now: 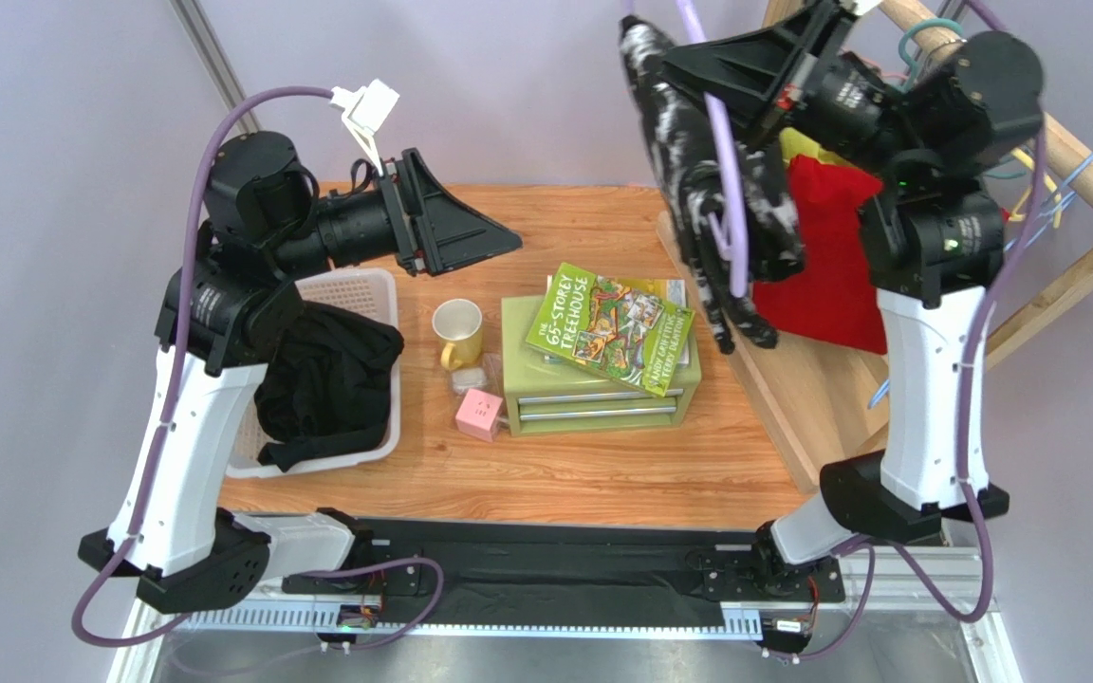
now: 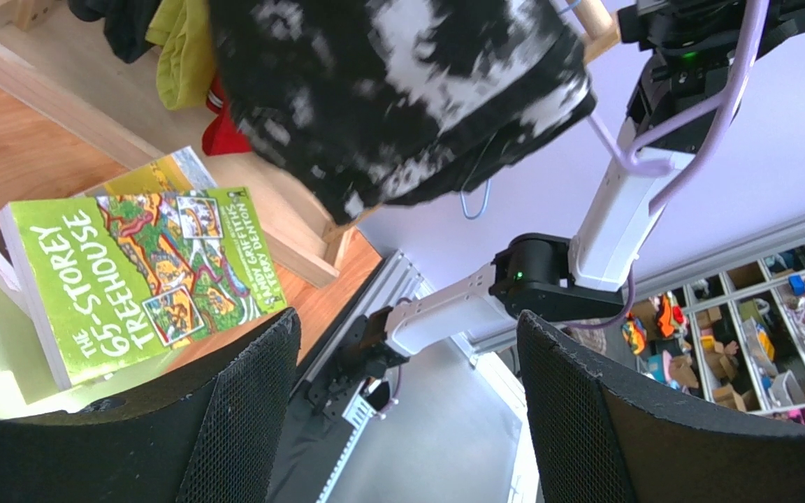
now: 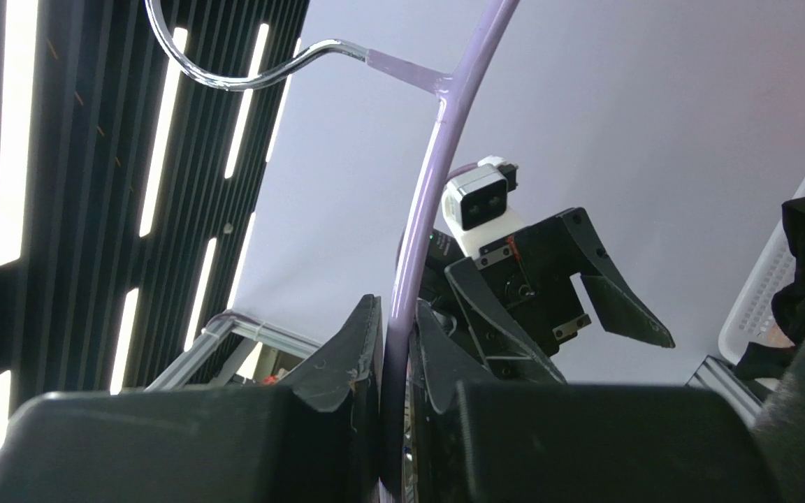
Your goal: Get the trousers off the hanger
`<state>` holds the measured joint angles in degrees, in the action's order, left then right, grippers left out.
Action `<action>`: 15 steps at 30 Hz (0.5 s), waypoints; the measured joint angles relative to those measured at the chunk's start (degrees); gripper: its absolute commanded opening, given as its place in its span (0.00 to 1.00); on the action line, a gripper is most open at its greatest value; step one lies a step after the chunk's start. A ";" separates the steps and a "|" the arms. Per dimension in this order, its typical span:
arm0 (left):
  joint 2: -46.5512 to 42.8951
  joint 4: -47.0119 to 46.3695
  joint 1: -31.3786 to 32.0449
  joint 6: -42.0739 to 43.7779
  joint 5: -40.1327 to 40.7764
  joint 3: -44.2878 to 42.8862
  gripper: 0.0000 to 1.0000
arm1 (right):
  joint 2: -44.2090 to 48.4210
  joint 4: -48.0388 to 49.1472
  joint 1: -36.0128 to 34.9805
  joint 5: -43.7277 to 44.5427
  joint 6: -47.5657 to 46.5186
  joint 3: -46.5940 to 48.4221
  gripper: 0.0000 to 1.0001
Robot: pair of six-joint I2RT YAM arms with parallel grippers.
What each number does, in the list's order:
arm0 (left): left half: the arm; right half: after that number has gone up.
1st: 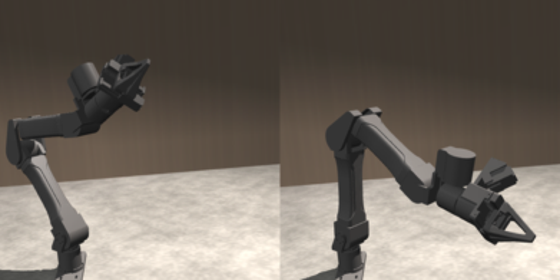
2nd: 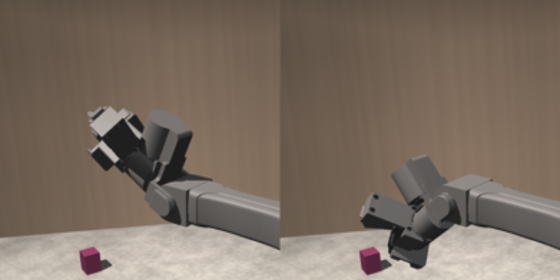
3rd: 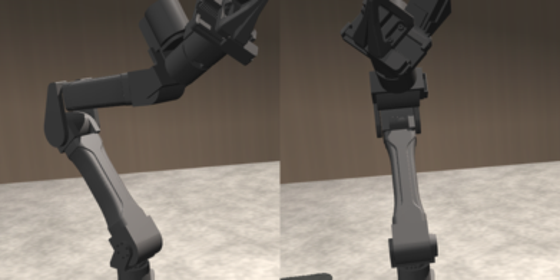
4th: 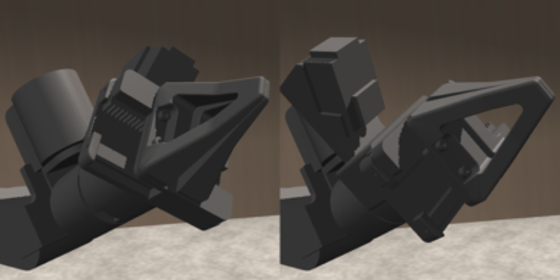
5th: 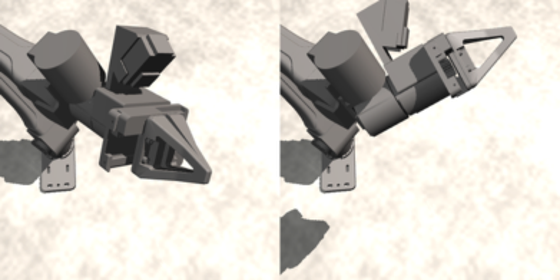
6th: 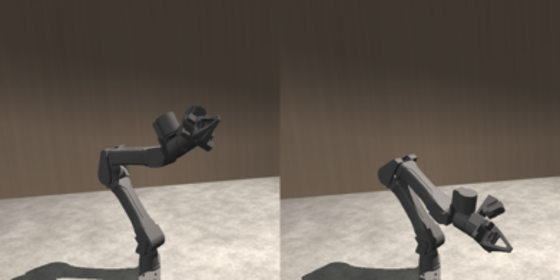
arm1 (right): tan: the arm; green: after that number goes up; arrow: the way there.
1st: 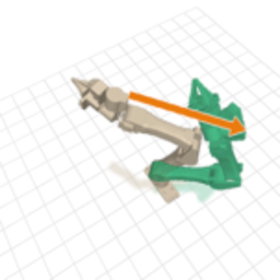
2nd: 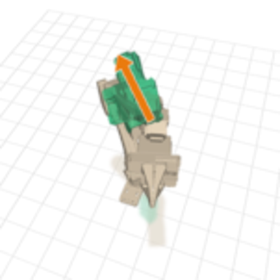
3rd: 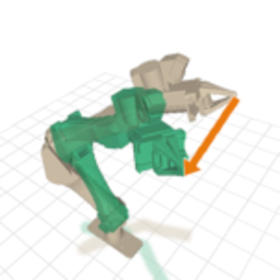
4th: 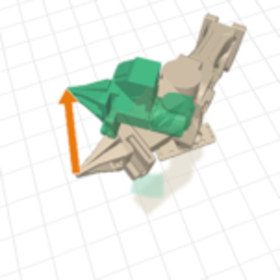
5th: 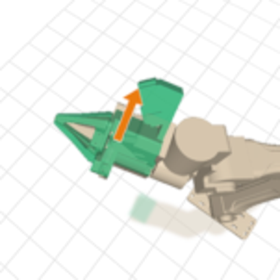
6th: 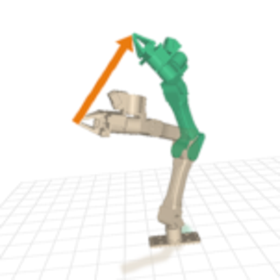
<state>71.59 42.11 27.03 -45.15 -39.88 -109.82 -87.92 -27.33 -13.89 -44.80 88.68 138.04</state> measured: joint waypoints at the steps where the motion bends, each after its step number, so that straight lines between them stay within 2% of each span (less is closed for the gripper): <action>1: 0.35 0.02 0.00 0.02 0.26 -0.42 0.81 | -0.66 -0.33 -1.38 0.81 -0.81 0.00 0.00; 9: -0.39 0.17 0.13 0.61 4.31 -2.21 0.86 | -4.68 0.57 -9.70 10.25 -6.43 1.55 0.00; 15: -1.05 0.79 0.46 4.11 10.64 -5.84 0.89 | -8.85 4.24 -14.14 16.13 -9.57 2.62 0.00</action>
<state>70.54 42.89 27.49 -41.04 -29.23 -115.66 -96.77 -23.09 -28.03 -28.67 79.11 140.66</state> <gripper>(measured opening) 0.880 0.120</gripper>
